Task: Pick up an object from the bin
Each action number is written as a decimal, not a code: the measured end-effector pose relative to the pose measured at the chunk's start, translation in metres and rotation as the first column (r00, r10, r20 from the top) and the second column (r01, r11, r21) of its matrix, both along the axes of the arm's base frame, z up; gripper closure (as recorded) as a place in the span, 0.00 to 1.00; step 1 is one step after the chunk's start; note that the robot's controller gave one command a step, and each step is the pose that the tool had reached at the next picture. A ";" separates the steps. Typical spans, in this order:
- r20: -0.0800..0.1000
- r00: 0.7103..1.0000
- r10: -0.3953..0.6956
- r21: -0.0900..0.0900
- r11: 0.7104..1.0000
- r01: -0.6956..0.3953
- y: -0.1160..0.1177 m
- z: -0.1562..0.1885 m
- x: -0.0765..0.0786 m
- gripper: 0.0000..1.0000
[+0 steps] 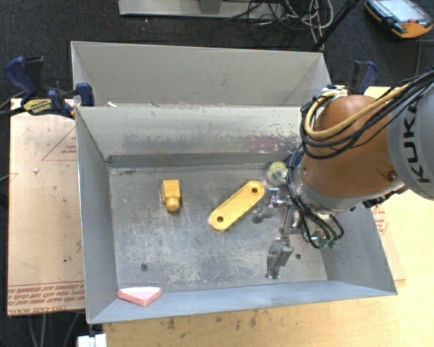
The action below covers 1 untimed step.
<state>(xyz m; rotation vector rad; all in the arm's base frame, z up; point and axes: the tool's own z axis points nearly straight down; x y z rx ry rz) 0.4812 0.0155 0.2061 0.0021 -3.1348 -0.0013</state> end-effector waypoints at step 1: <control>0.007 1.000 -0.001 0.000 1.000 0.001 0.000 0.003 0.002 0.00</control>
Offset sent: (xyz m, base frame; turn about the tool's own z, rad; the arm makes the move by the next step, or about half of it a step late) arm 0.0235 -0.1259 -0.0831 -0.0951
